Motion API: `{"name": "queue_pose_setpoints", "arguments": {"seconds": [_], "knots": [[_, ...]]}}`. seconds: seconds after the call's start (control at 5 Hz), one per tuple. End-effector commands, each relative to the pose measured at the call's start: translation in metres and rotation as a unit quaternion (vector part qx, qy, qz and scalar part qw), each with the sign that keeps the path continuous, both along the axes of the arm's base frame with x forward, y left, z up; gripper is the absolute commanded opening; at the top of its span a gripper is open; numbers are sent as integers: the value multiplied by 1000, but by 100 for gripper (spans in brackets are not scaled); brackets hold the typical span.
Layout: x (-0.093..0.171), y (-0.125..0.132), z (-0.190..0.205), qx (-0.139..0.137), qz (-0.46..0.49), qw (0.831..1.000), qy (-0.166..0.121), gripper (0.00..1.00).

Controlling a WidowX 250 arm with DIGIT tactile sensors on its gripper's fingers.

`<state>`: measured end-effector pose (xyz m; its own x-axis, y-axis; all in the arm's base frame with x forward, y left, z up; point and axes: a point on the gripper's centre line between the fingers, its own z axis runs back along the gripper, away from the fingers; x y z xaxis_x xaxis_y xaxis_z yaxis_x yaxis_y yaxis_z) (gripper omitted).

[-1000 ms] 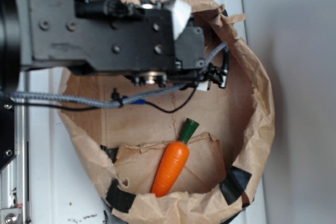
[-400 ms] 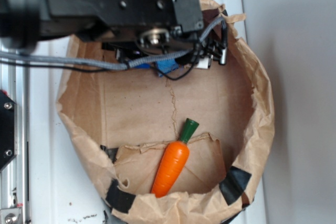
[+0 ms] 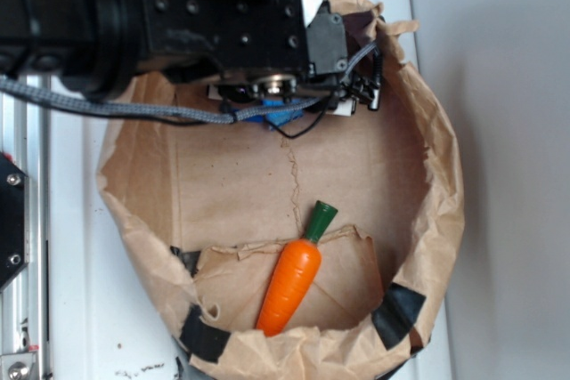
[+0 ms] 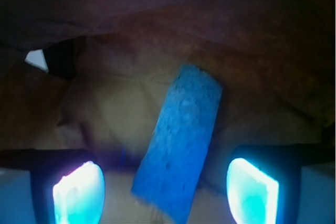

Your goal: Grab the blue sponge.

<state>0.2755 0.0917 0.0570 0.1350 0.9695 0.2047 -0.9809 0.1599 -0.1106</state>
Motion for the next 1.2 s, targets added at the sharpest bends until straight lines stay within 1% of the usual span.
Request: {"name": "queue_pose_setpoints", "arguments": {"seconds": [0.0,0.2,0.4,0.6,0.8,1.0], "knots": [[-5,28,16,4,22,999,-24,100],[2,33,18,-6,35,999,-23,100],[14,28,10,1,39,999,-23,100],[13,22,0,15,19,1000,-17,100],[9,21,-13,33,4,999,-21,100],[1,25,-20,43,-8,999,-26,100]]}}
